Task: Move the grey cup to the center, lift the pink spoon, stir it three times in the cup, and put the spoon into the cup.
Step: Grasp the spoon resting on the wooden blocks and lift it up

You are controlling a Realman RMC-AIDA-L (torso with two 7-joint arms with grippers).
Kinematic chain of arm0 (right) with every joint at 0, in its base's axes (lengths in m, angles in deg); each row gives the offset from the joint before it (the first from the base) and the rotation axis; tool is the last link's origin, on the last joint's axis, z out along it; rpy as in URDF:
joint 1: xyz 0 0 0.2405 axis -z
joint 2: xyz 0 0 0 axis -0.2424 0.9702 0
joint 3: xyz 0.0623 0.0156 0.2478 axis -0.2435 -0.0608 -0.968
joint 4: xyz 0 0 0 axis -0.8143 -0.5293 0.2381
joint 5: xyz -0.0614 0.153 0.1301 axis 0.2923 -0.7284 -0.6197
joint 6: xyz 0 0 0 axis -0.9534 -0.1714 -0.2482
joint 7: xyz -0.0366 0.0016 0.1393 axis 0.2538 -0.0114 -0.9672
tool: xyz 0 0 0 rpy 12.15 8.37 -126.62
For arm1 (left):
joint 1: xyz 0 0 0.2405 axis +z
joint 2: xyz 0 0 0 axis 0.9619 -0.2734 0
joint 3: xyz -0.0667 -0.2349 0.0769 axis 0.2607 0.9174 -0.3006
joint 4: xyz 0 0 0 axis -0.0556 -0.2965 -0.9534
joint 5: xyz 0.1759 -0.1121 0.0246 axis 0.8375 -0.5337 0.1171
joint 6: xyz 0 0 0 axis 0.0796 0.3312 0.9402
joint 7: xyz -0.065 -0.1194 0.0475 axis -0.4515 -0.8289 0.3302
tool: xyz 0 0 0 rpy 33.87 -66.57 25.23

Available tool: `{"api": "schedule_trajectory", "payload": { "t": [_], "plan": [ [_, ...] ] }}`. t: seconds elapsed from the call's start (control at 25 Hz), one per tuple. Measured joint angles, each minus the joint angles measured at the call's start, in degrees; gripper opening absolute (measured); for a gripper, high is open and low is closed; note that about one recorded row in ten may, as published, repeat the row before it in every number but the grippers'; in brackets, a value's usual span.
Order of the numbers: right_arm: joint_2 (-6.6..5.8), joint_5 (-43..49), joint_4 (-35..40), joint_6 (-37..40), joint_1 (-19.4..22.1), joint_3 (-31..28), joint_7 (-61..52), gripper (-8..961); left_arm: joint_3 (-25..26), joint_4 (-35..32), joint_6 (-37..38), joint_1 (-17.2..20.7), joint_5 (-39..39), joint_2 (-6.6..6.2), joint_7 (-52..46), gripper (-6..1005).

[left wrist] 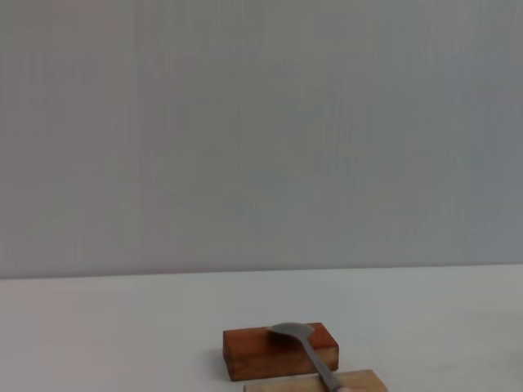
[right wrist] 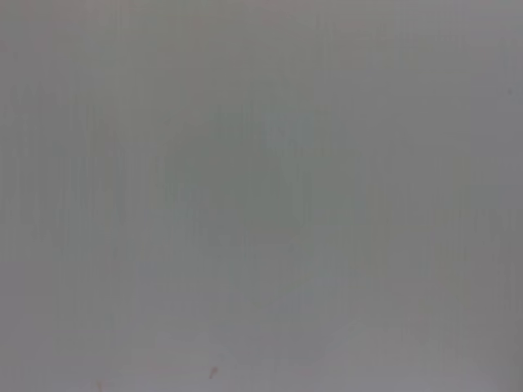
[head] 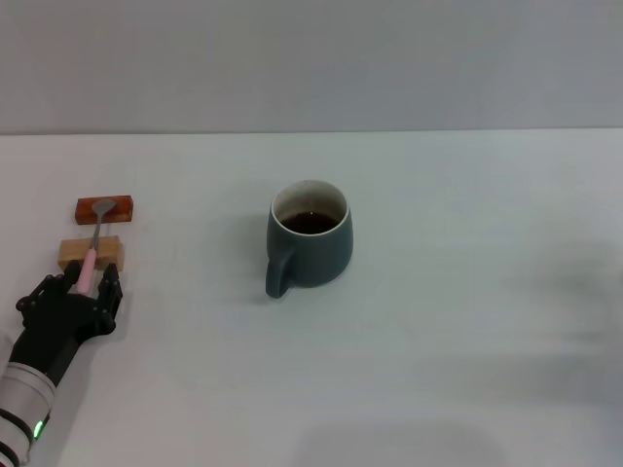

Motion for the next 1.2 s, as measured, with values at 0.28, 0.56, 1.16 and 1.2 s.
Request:
{"api": "schedule_trajectory", "payload": {
  "t": [0.28,0.56,1.16,1.2],
  "plan": [
    [0.00,0.1,0.0,0.0,0.0,0.0,0.0,-2,-0.1,0.0,0.1,0.0,0.0,-0.07,0.0,432],
    [0.00,0.2,0.0,-0.2,0.0,0.1,0.0,-2,-0.2,-0.2,2.1,0.3,0.2,-0.08,0.2,241],
    [0.00,0.2,0.0,-0.4,0.0,0.0,0.0,0,-0.4,0.5,4.9,0.6,0.1,-0.07,1.4,157],
    [0.00,0.2,0.0,-0.3,0.0,0.0,0.0,0,-0.4,0.5,4.9,0.6,0.1,-0.07,1.4,157]
  ]
}}
